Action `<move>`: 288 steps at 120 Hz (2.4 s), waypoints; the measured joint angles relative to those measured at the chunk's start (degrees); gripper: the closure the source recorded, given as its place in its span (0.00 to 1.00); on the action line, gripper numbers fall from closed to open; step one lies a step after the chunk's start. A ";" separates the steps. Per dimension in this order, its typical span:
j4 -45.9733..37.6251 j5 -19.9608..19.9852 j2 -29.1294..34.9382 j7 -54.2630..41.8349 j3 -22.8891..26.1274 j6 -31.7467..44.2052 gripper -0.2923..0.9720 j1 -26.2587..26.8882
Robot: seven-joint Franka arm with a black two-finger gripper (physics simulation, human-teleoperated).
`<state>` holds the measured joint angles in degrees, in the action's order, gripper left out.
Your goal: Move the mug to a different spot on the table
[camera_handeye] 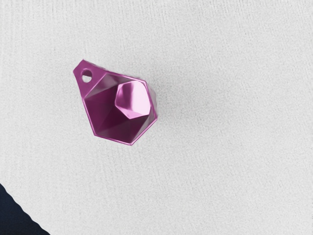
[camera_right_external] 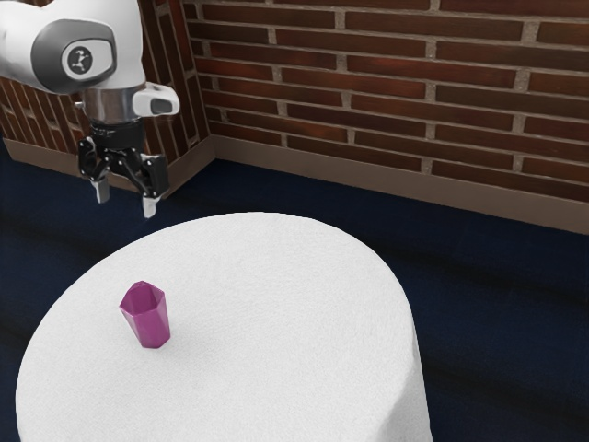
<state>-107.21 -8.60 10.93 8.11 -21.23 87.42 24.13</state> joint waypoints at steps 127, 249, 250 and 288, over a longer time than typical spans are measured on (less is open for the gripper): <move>-7.55 22.89 -23.38 16.06 -13.17 28.64 0.23 -10.57; -9.26 26.24 -28.87 18.56 -11.58 35.42 0.23 -10.94; -9.34 26.40 -28.88 18.39 -11.54 35.51 0.23 -10.94; -11.34 30.23 -29.01 20.04 -10.24 36.74 0.23 -10.92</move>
<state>-118.55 21.63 -18.08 28.15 -31.47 124.16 13.20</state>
